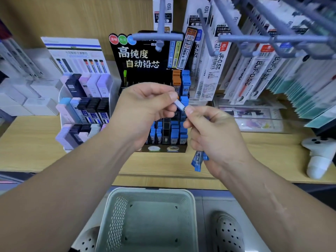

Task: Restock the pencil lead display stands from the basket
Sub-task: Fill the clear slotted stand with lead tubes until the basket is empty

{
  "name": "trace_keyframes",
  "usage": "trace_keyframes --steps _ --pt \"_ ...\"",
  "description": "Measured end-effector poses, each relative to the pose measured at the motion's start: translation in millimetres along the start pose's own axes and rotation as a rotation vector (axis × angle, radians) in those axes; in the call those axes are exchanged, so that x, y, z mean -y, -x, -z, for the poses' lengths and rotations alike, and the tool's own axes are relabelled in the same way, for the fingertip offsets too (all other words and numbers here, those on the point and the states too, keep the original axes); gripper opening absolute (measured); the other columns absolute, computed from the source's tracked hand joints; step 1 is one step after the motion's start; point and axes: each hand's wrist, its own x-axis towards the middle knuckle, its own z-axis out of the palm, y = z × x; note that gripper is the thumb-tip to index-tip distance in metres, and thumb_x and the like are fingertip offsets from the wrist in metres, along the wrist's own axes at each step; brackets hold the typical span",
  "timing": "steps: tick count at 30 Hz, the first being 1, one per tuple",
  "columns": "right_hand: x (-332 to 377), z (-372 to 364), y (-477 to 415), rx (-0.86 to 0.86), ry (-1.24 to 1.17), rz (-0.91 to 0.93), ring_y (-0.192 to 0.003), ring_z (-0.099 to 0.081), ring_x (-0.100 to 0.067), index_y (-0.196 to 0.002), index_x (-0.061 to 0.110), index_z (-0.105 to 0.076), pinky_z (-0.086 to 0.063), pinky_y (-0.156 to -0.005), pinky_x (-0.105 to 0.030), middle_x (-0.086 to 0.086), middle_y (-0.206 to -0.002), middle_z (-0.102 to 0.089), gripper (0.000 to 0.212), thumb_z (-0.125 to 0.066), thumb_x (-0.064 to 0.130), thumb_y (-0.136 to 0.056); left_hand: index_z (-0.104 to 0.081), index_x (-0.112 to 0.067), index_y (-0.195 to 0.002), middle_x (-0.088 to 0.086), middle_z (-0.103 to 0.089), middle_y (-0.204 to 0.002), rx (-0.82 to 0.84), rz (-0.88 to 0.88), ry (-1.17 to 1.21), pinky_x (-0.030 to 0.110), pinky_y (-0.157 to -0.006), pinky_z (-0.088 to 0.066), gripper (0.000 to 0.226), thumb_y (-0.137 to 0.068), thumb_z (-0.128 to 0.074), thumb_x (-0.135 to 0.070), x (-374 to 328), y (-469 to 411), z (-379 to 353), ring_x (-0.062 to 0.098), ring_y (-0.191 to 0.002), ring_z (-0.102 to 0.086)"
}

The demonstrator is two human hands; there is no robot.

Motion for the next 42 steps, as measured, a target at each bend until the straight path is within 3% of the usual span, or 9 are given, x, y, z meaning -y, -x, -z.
trace_keyframes --steps 6,11,15,23,27,30,36,40,42 --pt "2 6 -6 -0.051 0.054 0.005 -0.038 -0.029 -0.007 -0.084 0.017 -0.073 -0.025 -0.037 -0.019 -0.006 -0.069 -0.064 0.009 -0.072 0.02 -0.093 -0.072 -0.004 -0.092 0.007 -0.071 -0.072 -0.008 -0.034 0.024 0.026 -0.066 -0.055 0.011 -0.086 -0.068 0.004 -4 -12 4 0.016 -0.067 -0.067" --pt "1 17 -11 -0.159 0.125 -0.025 -0.041 -0.037 -0.004 -0.088 0.011 -0.073 -0.03 -0.037 -0.018 -0.002 -0.07 -0.059 0.019 -0.07 0.029 -0.094 -0.076 -0.022 -0.088 -0.001 -0.074 -0.073 -0.094 -0.284 -0.467 0.026 -0.069 -0.057 0.016 -0.085 -0.076 -0.006 -7 -27 22 0.017 -0.073 -0.071" --pt "1 21 -13 -0.171 0.153 -0.024 -0.04 -0.033 -0.006 -0.091 0.002 -0.069 -0.028 -0.038 -0.019 -0.001 -0.068 -0.051 0.028 -0.068 0.029 -0.096 -0.073 -0.032 -0.086 -0.014 -0.07 -0.078 -0.064 -0.344 -0.778 0.018 -0.071 -0.054 0.018 -0.087 -0.076 -0.014 5 -31 24 0.003 -0.072 -0.065" --pt "1 22 -13 -0.143 0.148 -0.032 -0.041 -0.032 -0.007 -0.091 0.01 -0.073 -0.028 -0.039 -0.021 -0.002 -0.067 -0.046 0.023 -0.067 0.031 -0.097 -0.078 -0.021 -0.092 -0.013 -0.066 -0.084 -0.027 -0.437 -0.956 0.01 -0.07 -0.049 0.009 -0.087 -0.076 -0.014 10 -41 26 -0.002 -0.074 -0.06" --pt "4 21 -14 -0.126 0.03 -0.049 -0.045 -0.029 -0.009 -0.083 0.015 -0.072 -0.027 -0.04 -0.021 0.001 -0.063 -0.044 0.024 -0.062 0.028 -0.1 -0.08 -0.016 -0.086 -0.009 -0.063 -0.083 0.054 -0.493 -1.075 0.028 -0.077 -0.054 0.006 -0.084 -0.078 -0.011 17 -47 23 0.005 -0.08 -0.059" --pt "4 19 -16 -0.122 -0.059 -0.07 -0.047 -0.028 -0.009 -0.088 0.012 -0.069 -0.028 -0.04 -0.02 0.003 -0.06 -0.04 0.024 -0.059 0.029 -0.102 -0.08 -0.018 -0.085 -0.014 -0.057 -0.078 0.008 -0.487 -1.111 0.031 -0.075 -0.052 0.007 -0.082 -0.078 -0.012 18 -49 19 0.009 -0.077 -0.057" --pt "2 13 -20 -0.097 -0.264 -0.129 -0.048 -0.031 -0.009 -0.098 0.01 -0.069 -0.032 -0.042 -0.021 0.003 -0.06 -0.035 0.015 -0.057 0.018 -0.103 -0.079 -0.023 -0.091 -0.018 -0.056 -0.067 -0.075 -0.304 -1.07 0.011 -0.059 -0.038 0.009 -0.084 -0.078 -0.019 15 -47 17 -0.007 -0.062 -0.054" --pt "4 11 -23 -0.089 -0.408 -0.141 -0.049 -0.032 -0.01 -0.106 0.011 -0.068 -0.034 -0.043 -0.022 0.004 -0.06 -0.034 0.017 -0.051 0.012 -0.104 -0.077 -0.023 -0.086 -0.01 -0.059 -0.062 -0.116 -0.355 -0.964 0.02 -0.061 -0.046 0.001 -0.086 -0.076 -0.024 5 -37 14 -0.001 -0.057 -0.053" --pt "5 10 -25 -0.108 -0.453 -0.105 -0.05 -0.033 -0.01 -0.108 0.011 -0.067 -0.034 -0.045 -0.023 0.004 -0.059 -0.034 0.018 -0.049 0.011 -0.105 -0.074 -0.023 -0.077 -0.004 -0.064 -0.064 -0.064 -0.332 -0.864 0.026 -0.06 -0.049 0.011 -0.087 -0.075 -0.029 0 -24 7 0.004 -0.056 -0.053"
